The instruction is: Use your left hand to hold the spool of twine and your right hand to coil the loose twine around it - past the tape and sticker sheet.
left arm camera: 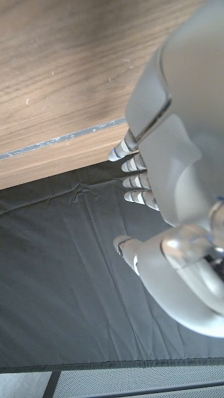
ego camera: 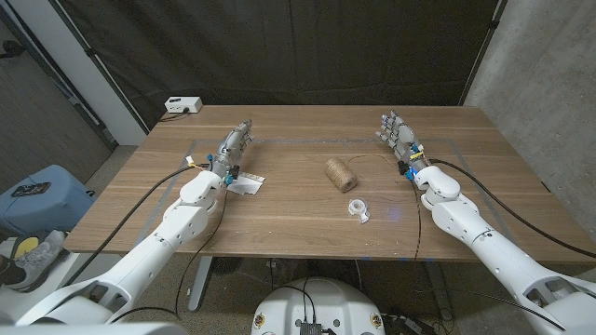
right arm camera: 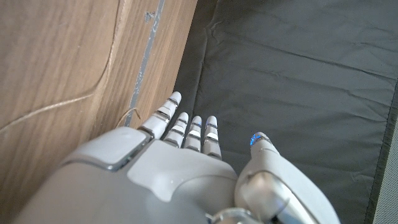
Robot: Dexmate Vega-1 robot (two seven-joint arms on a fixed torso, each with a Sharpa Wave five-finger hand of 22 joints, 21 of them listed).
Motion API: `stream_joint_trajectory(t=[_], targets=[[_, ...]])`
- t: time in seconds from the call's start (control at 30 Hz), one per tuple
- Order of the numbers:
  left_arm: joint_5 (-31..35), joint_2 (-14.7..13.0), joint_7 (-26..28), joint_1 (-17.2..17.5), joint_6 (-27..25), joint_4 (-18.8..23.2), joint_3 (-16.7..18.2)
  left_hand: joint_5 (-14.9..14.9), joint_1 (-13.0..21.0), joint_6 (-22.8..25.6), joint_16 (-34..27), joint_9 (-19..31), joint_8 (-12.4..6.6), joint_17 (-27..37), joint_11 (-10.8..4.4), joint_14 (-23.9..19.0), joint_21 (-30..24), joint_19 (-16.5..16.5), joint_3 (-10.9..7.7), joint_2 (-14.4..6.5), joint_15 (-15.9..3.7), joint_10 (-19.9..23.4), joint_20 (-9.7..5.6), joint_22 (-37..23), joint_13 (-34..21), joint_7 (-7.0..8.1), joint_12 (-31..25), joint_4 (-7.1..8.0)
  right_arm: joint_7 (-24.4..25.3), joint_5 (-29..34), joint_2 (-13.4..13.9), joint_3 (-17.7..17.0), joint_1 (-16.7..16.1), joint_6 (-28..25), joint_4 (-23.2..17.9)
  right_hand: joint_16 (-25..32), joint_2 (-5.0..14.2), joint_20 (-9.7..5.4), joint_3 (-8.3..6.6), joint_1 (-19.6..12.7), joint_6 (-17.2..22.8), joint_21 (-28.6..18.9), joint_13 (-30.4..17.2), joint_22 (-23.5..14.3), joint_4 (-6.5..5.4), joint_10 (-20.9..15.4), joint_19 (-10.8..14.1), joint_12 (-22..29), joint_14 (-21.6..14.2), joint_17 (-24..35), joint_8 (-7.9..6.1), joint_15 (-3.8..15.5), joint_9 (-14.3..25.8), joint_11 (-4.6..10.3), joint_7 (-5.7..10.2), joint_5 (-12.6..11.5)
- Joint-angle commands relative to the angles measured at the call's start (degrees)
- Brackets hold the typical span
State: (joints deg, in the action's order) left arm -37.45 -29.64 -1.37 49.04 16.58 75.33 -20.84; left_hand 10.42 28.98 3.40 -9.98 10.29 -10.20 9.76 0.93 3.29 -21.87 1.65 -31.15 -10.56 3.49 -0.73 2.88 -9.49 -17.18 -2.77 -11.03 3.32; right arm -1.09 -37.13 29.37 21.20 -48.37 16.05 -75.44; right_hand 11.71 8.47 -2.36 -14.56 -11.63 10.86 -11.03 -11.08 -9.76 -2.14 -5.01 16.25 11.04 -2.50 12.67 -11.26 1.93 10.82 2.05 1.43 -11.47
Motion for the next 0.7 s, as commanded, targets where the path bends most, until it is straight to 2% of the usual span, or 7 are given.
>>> stream_joint_trajectory(t=[0.03, 0.4, 0.7], targets=[[-0.09, -0.61, 0.23, 0.56, -0.45, 0.86, 0.34, 0.30, 0.58, 0.69, -0.37, 0.17, -0.59, 0.04, 0.20, 0.12, -0.22, -0.21, -0.44, 0.12, 0.29, 0.38, 0.56, -0.29, -0.10, -0.02, -0.31, -0.21, 0.62, 0.23, 0.51, 0.16, -0.04, -1.41, -0.94, 0.24, 0.00, -1.52, -0.58, -0.70, 0.45, -0.34, -0.20, -0.10, 0.05, -0.53, 0.41, 0.42, -0.52, 0.07, -0.33, 1.94, 0.16, -0.24, 0.09, -0.43], [0.95, -0.85, 0.02, -0.69, -1.45, 1.12, -0.49, 0.46, 0.97, 1.09, -0.37, 0.16, -0.67, -0.06, 0.19, -0.05, 0.15, -0.35, -0.85, 0.17, 0.41, 0.55, 0.64, -0.28, 0.44, -0.02, -0.41, -0.99, 0.15, 0.50, 0.25, 0.39, 0.74, -1.22, 0.29, 0.18, 0.08, -1.43, -0.88, -0.91, 0.62, -0.30, -0.19, -0.10, 0.16, -0.61, 0.44, 0.42, -0.63, -0.14, -0.34, 1.88, 0.15, -0.25, 0.20, -0.51], [2.73, -1.07, -0.55, -2.47, -1.99, 1.51, -1.69, 1.02, 2.32, 1.89, -0.44, 0.11, -0.77, -0.14, -0.43, -0.62, 0.94, -0.90, -1.58, 0.76, -0.06, 1.08, 0.05, -0.25, 1.57, 0.40, -0.62, -3.47, 0.57, 0.96, 0.35, 0.15, 0.52, -0.42, 0.58, 0.13, 0.05, -1.17, -1.10, -1.01, 0.72, -0.24, -0.19, -0.10, 0.22, -0.61, 0.36, 0.39, -0.71, -0.31, -0.33, 1.76, 0.15, -0.28, 0.36, -0.54]])
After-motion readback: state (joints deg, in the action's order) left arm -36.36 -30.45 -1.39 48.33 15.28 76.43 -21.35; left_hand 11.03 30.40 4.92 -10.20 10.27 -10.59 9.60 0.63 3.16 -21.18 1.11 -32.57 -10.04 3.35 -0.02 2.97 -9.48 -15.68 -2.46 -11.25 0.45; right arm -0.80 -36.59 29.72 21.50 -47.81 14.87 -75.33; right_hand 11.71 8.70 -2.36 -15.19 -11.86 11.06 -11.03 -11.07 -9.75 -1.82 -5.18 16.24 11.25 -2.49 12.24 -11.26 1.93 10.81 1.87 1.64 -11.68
